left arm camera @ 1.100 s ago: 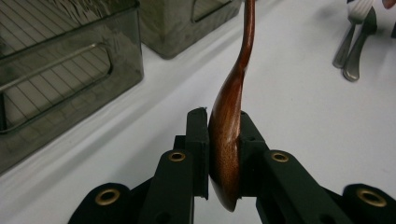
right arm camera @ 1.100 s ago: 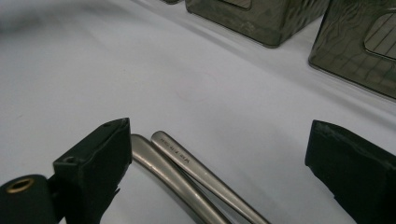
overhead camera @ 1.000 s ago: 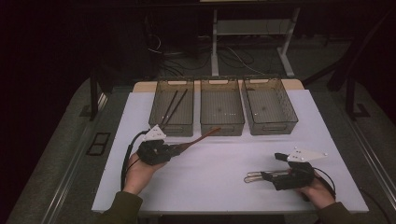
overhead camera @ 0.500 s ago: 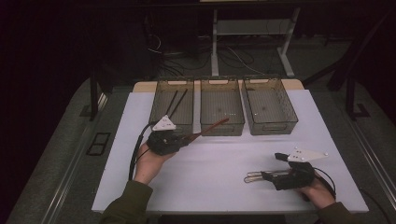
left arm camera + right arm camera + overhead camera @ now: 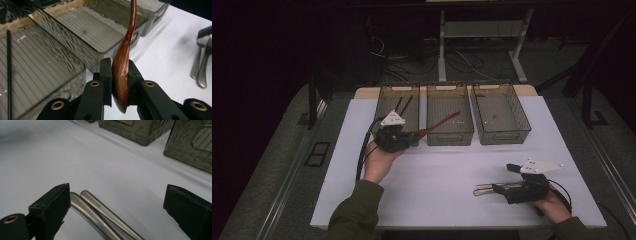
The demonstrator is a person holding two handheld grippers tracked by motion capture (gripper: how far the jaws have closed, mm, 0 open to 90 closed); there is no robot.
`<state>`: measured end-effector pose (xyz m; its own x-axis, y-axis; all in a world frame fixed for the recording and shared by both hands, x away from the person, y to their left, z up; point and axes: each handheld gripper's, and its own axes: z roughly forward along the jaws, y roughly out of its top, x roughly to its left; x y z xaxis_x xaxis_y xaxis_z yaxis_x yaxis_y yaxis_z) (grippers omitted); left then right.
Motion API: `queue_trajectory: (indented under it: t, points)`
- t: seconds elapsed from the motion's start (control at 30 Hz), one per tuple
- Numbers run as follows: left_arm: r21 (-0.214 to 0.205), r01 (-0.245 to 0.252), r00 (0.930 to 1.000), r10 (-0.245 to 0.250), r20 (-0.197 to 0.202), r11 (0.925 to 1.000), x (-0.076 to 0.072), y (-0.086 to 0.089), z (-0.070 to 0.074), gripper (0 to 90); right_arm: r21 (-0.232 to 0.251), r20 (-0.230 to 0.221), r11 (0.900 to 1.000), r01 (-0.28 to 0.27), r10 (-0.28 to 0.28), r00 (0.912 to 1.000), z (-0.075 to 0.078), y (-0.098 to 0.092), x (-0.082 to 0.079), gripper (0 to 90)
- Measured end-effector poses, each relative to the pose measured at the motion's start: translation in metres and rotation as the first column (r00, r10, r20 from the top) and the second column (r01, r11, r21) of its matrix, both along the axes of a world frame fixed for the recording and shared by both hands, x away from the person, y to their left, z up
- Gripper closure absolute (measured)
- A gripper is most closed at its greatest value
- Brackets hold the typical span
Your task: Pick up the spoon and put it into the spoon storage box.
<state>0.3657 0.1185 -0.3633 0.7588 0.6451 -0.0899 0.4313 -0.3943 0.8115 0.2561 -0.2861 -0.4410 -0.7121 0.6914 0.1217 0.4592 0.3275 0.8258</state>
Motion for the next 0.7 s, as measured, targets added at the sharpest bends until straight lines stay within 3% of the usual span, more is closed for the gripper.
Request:
queue_trajectory:
  t: [0.33,0.7]
  points:
    - [0.039,-0.029,0.9996,0.029,0.001,0.9988,0.026,-0.021,0.011,78.6,0.006,0.003,1.0,0.003,-0.003,1.0,0.001,-0.001,0.0,6.7]
    - [0.046,-0.072,0.9969,0.074,-0.026,0.9963,0.06,-0.047,0.007,78.6,0.015,0.008,0.9999,0.005,-0.005,1.0,0.002,-0.003,0.0,6.6]
